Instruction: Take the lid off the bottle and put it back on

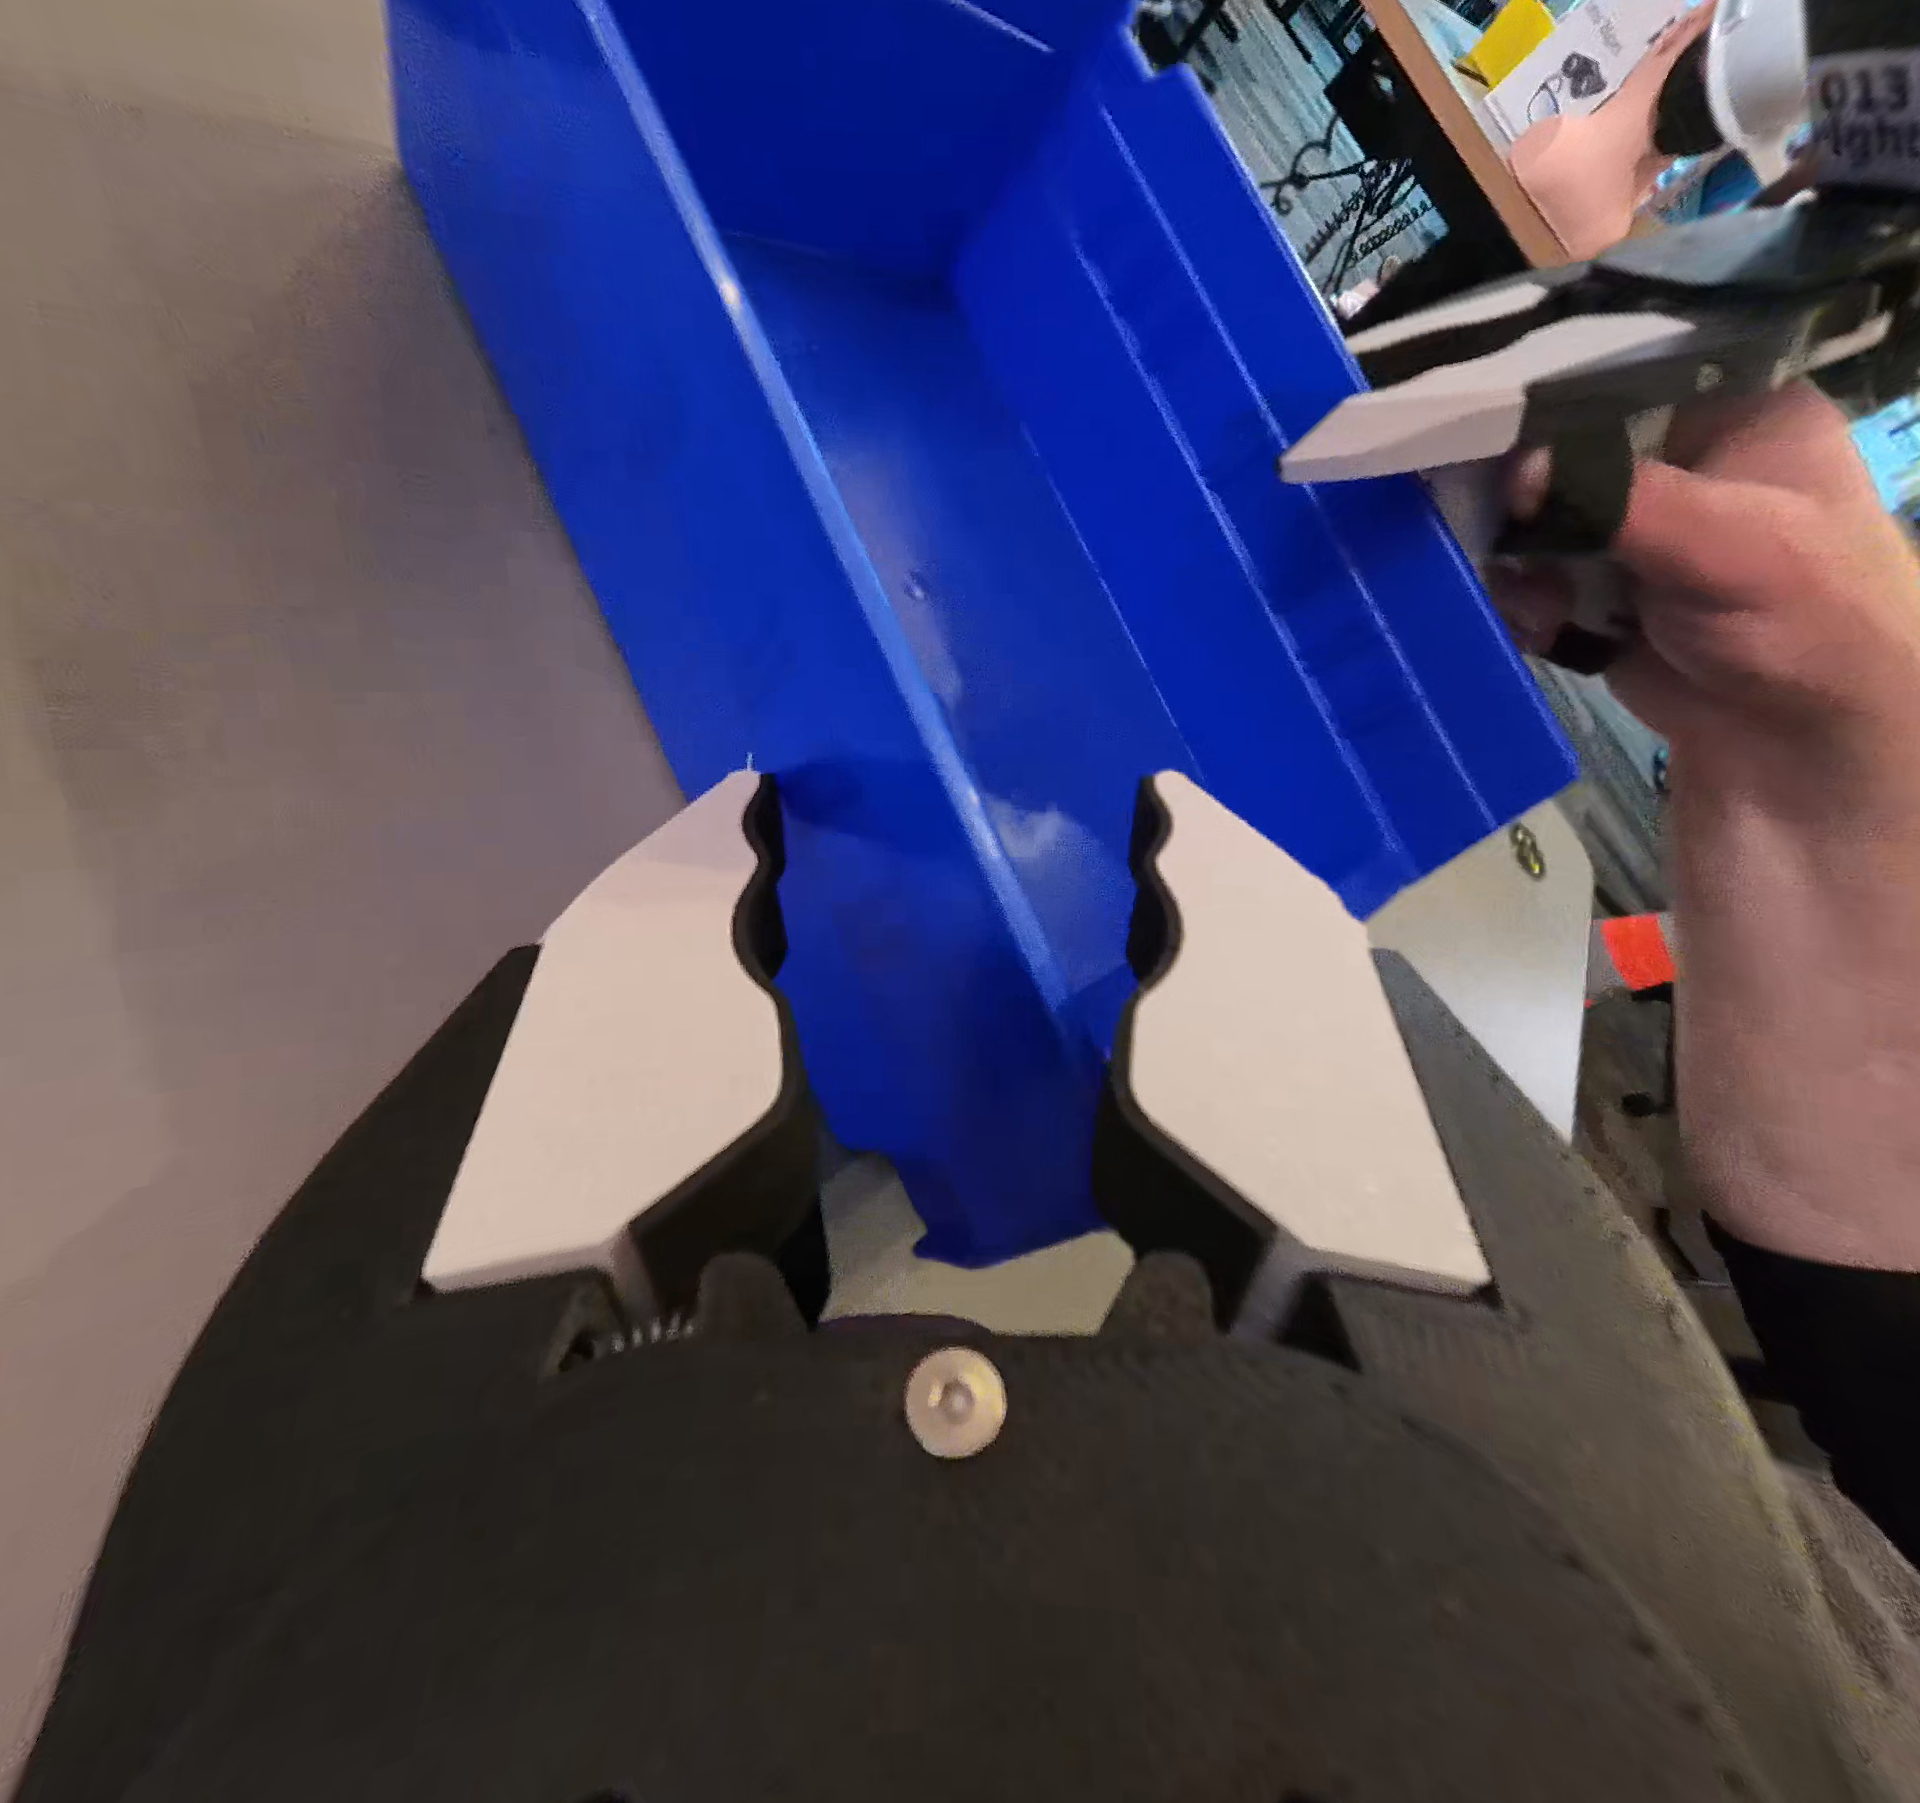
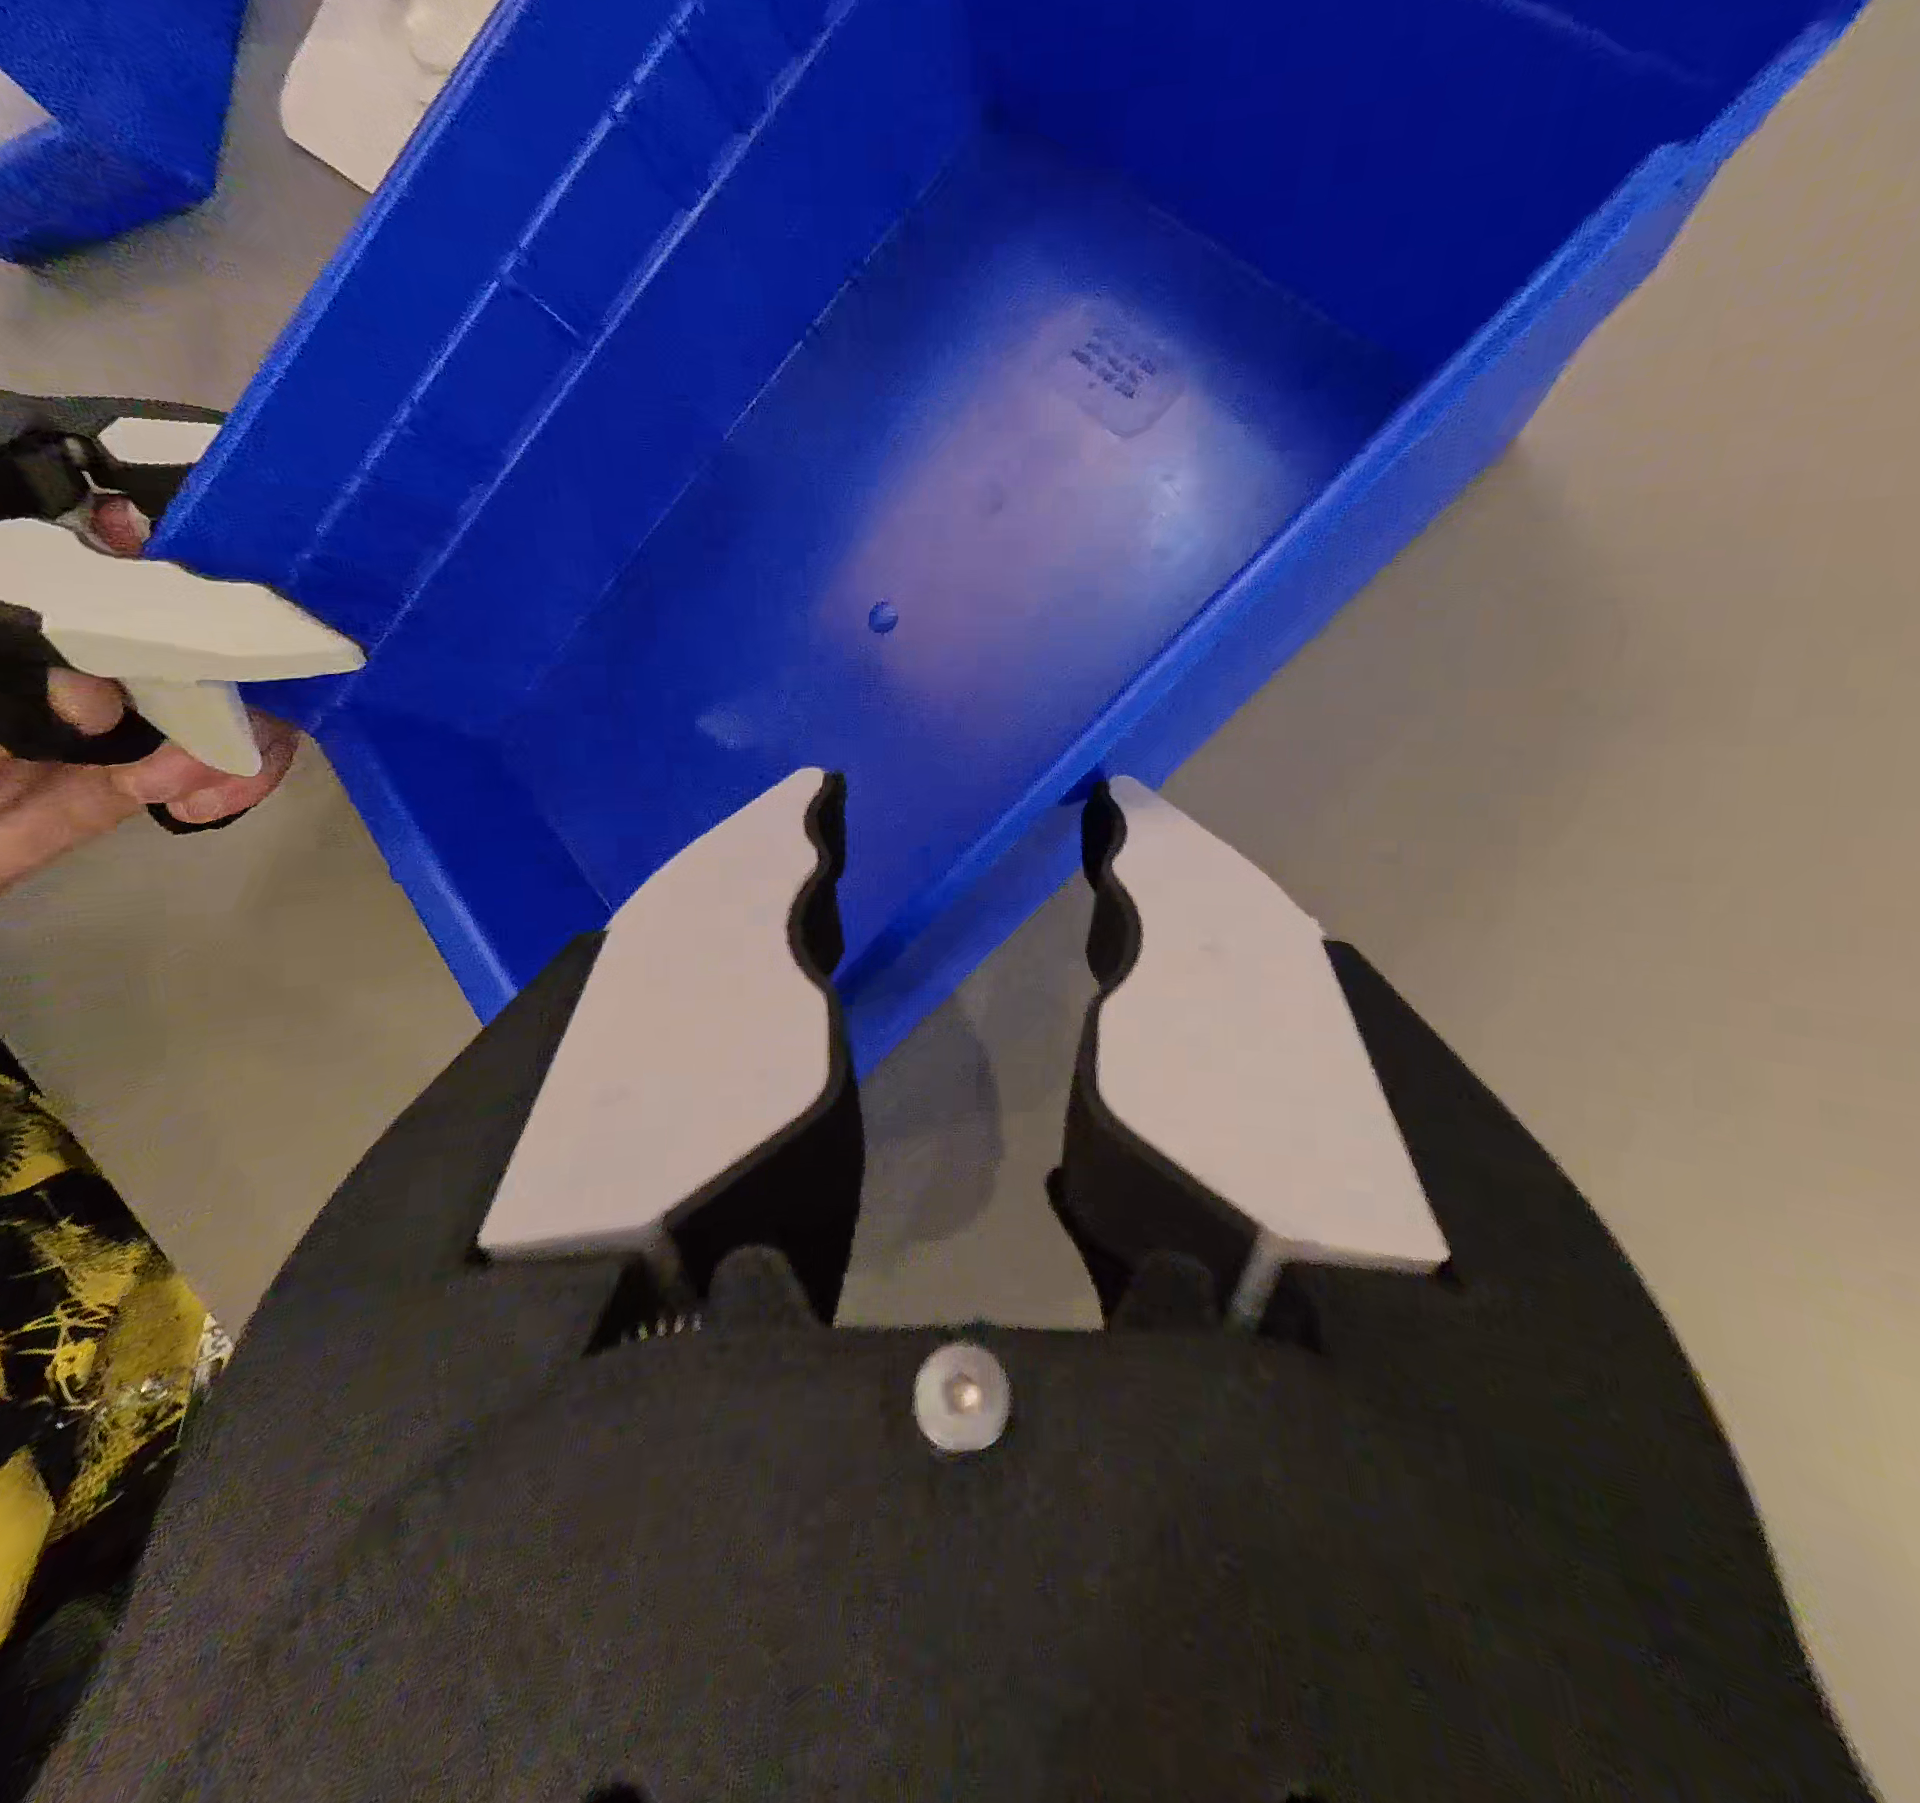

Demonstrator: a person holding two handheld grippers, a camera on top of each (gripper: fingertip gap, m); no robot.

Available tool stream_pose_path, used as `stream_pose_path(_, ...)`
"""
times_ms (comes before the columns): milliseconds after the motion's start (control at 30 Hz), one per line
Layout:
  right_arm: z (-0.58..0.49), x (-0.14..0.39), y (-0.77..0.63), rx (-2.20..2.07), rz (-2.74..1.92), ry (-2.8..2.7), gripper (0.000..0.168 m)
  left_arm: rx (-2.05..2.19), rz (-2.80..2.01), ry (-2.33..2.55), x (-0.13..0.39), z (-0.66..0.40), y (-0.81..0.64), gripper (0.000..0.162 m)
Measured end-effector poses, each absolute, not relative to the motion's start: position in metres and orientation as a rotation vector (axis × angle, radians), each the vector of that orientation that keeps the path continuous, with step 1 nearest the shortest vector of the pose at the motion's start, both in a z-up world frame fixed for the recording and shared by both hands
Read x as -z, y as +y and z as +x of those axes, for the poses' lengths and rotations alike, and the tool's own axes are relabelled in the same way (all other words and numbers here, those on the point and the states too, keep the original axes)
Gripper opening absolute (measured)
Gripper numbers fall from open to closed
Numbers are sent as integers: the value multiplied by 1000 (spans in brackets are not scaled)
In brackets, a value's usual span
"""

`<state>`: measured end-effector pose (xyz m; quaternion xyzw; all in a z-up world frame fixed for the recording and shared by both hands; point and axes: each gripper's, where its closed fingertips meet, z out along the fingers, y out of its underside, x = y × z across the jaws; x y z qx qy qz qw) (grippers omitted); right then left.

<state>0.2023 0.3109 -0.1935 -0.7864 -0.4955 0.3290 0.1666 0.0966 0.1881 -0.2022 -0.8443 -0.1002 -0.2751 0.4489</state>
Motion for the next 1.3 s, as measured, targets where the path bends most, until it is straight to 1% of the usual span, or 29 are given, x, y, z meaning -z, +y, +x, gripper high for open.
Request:
stream_pose_path(67, 194, 194, 350, -826, -2242, -1465, 33, 731, -2082, -270, 201, 101, 213, 69)
stream_pose_path(133, 184, 193, 388, -696, -2218, -1514, 24, 769, -2066, -304, 200, 101, 237, 68)
stream_pose_path(167, 179, 194, 404, -661, -2222, -1534, 21, 799, -2042, -331, 198, 100, 249, 70)
stream_pose_path(333, 159, 197, 444, -673, -2298, -1547, 17, 727, -2019, -331, 200, 84, 285, 71)
stream_pose_path(367, 159, 197, 448, -654, -2308, -1545, 25, 751, -2020, -329, 199, 82, 285, 71)
stream_pose_path(400, 158, 193, 453, -647, -2305, -1512, 54, 768, -2016, -337, 196, 78, 279, 80)
stream_pose_path(433, 158, 185, 454, -651, -2275, -1473, 61, 752, -1987, -327, 190, 73, 269, 84)
stream_pose_path(533, 166, 157, 435, -577, -2145, -1451, 61, 542, -1934, -236, 168, 43, 207, 93)
stream_pose_path(600, 170, 139, 406, -533, -2031, -1456, 62, 326, -1890, -244, 153, 1, 145, 93)
stream_pose_path(700, 174, 131, 344, -570, -1928, -1499, 61, -88, -1839, -411, 139, -102, 31, 90)
stream_pose_path(800, 173, 132, 282, -619, -1828, -1547, 60, -512, -1828, -636, 133, -209, -94, 91)
stream_pose_path(900, 162, 137, 223, -699, -1778, -1601, 60, -769, -1871, -746, 147, -279, -170, 92)
stream_pose_path(1000, 143, 145, 170, -790, -1742, -1663, 61, -709, -1953, -813, 176, -319, -178, 90)
stream_pose_path(1067, 132, 152, 141, -822, -1718, -1721, 61, -647, -1994, -819, 191, -337, -170, 78)
stream_pose_path(1100, 127, 156, 130, -822, -1711, -1745, 61, -682, -2013, -805, 194, -346, -170, 65)
stream_pose_path(1133, 123, 161, 121, -820, -1711, -1770, 61, -705, -2013, -778, 195, -353, -169, 45)
stream_pose_path(1167, 120, 166, 112, -823, -1713, -1797, 61, -647, -2021, -775, 200, -358, -166, 40)
stream_pose_path(1200, 117, 170, 104, -831, -1715, -1816, 62, -574, -2037, -805, 206, -361, -165, 28)
stream_pose_path(1233, 115, 172, 98, -838, -1714, -1829, 62, -538, -2051, -802, 208, -365, -166, 12)
stream_pose_path(1267, 113, 176, 93, -836, -1716, -1845, 62, -548, -2078, -788, 211, -371, -169, 7)
stream_pose_path(1300, 111, 180, 91, -827, -1722, -1859, 63, -586, -2122, -756, 213, -378, -173, 7)
